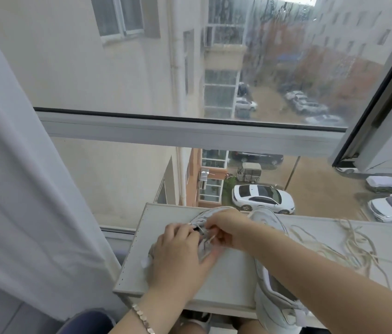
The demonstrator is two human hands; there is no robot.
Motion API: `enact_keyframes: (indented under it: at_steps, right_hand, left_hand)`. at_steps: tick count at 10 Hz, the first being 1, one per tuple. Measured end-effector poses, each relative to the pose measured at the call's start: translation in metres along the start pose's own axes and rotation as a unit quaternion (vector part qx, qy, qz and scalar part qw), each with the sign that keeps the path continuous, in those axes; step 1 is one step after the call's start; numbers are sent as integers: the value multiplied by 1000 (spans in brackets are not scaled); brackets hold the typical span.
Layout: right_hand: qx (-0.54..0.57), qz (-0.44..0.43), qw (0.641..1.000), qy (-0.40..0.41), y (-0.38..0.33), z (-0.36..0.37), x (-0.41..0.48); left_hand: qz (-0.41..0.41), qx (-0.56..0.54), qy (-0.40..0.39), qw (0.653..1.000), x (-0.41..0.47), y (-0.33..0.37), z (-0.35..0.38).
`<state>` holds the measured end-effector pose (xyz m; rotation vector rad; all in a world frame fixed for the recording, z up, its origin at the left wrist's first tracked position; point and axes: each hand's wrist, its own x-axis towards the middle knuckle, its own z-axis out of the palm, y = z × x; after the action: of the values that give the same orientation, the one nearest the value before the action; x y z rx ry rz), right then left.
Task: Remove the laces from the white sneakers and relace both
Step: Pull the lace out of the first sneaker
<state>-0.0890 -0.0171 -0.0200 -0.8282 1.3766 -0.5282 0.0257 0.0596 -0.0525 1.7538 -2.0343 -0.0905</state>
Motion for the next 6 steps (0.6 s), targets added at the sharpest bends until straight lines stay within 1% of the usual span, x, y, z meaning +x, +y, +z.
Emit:
enact_keyframes:
  at_steps: [1, 2, 3, 4, 5, 6]
  right_hand:
    - [-30, -33, 999, 13, 9, 5, 2]
    - [-10, -74, 997, 29, 9, 0, 4]
    - [-163, -105, 981, -11, -2, -17, 6]
    - [-502, -213, 838, -36, -22, -37, 2]
    - [-610, -337, 715, 50, -26, -40, 7]
    - [-241, -211, 936, 148, -13, -33, 12]
  left_hand:
    - [-10, 35, -81, 996, 3, -15, 8]
    - [10, 17, -93, 996, 1, -20, 8]
    - [42, 2, -107, 993, -1, -23, 7]
    - [58, -14, -132, 989, 1, -24, 5]
    - [42, -22, -126, 991, 5, -14, 6]
    - [16, -22, -107, 994, 8, -14, 10]
